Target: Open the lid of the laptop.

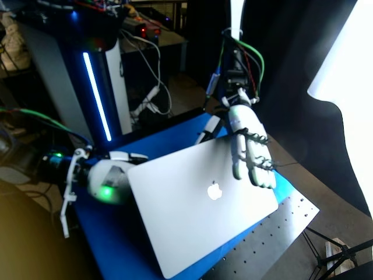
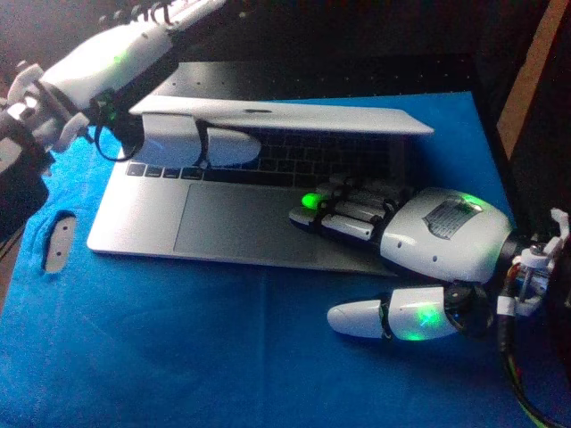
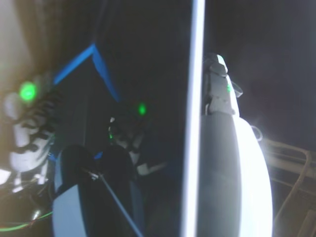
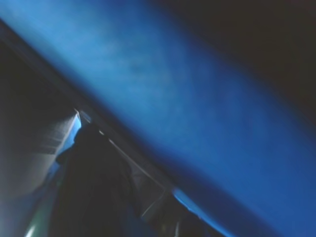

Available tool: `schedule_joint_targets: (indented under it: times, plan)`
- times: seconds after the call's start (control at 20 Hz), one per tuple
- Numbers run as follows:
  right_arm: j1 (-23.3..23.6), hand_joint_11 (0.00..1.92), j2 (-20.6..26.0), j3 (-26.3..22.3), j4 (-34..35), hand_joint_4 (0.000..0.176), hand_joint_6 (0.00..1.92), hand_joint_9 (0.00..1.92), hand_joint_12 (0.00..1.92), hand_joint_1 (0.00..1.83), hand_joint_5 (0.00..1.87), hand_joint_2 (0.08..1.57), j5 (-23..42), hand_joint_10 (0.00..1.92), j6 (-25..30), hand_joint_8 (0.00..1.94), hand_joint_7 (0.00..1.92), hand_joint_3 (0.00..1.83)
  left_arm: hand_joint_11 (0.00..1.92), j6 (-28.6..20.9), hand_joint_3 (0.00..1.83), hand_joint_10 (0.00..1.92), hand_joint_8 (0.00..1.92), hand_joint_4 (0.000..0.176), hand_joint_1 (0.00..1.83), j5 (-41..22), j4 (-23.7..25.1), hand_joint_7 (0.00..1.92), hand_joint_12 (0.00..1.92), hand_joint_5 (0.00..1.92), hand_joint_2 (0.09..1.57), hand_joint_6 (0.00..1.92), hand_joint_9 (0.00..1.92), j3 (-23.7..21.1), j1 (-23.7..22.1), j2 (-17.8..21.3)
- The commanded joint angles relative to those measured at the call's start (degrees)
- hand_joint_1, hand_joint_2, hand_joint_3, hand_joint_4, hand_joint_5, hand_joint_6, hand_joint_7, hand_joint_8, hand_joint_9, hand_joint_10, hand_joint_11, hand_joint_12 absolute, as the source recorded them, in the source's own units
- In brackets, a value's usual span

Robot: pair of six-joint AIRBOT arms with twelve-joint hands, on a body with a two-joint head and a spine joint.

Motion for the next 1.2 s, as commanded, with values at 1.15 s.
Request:
schedule_joint_targets:
  times: [1.15]
  plan:
    - [0.66, 0.00, -1.02, -0.16, -9.04, 0.000, 0.00, 0.00, 0.00, 0.00, 0.00, 1.26, 3.42, 0.00, 6.16, 0.00, 0.00, 0.01, 0.00, 4.83, 0.01, 0.00, 0.00, 0.176, 0.69, 18.41, -3.19, 0.00, 0.00, 0.00, 1.03, 0.00, 0.00, 33.80, -26.34, -14.39]
